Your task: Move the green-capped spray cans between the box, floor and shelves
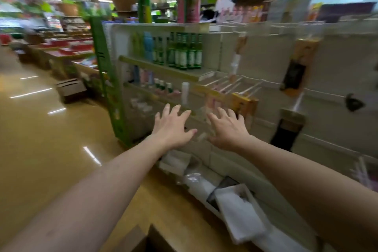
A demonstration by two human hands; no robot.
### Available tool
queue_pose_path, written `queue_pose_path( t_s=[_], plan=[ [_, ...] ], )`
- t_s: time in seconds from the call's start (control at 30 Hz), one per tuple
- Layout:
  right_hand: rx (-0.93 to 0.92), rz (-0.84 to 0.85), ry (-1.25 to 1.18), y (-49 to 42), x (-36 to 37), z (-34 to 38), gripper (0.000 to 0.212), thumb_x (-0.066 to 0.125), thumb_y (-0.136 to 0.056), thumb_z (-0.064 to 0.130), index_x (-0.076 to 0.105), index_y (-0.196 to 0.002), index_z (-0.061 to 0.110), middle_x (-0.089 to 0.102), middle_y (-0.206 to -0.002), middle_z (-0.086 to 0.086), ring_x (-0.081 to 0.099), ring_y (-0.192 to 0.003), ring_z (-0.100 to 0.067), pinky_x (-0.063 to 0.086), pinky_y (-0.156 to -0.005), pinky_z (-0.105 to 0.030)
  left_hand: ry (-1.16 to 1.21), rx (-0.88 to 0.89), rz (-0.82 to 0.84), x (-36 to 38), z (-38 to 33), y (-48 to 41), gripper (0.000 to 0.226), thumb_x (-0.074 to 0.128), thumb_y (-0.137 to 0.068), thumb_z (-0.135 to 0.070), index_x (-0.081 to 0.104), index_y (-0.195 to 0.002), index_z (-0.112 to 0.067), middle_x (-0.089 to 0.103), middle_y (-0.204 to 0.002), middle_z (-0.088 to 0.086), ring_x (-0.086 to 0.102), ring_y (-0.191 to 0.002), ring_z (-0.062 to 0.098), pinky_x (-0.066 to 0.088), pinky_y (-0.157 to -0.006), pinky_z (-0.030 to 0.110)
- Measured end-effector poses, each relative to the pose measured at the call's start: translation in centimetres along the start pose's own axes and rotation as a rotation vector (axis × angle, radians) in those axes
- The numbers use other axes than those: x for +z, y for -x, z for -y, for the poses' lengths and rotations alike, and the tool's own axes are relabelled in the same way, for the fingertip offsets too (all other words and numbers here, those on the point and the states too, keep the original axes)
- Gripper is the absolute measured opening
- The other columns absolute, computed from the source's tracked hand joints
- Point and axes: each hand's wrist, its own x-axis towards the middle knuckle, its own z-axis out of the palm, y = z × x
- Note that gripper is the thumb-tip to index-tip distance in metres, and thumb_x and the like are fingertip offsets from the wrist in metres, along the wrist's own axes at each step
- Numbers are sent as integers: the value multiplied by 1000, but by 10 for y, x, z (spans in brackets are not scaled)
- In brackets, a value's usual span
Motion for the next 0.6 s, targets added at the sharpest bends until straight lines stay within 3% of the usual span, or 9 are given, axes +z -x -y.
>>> queue_pose_path(
  t_s=[0.23, 0.4, 0.6],
  plan=[
    [230, -47, 14, 84, -23, -134, 82, 58, -90, 57, 20, -158, 30, 17, -165, -14, 15, -150, -40, 19, -117, -64, 21, 261, 1, 15, -158, -35, 74, 45, -93, -68, 25, -157, -36, 14, -168, 4, 2, -154, 33, 12, -122, 59],
    [456, -63, 61, 176, -41, -257, 78, 62, -88, 47, 24, -155, 30, 21, -163, -13, 20, -146, -40, 21, -115, -64, 50, 445, 9, 34, -312, -38, 75, 46, -93, -67, 25, -157, -35, 13, -168, 5, 3, -154, 32, 12, -122, 59],
    [723, -46, 101, 295, -64, -397, 79, 61, -88, 49, 24, -155, 31, 20, -163, -13, 23, -145, -39, 25, -114, -60, 120, 686, 2, 58, -503, -16, 75, 46, -92, -67, 25, -157, -35, 13, -168, 4, 2, -155, 31, 12, -123, 55]
  ],
)
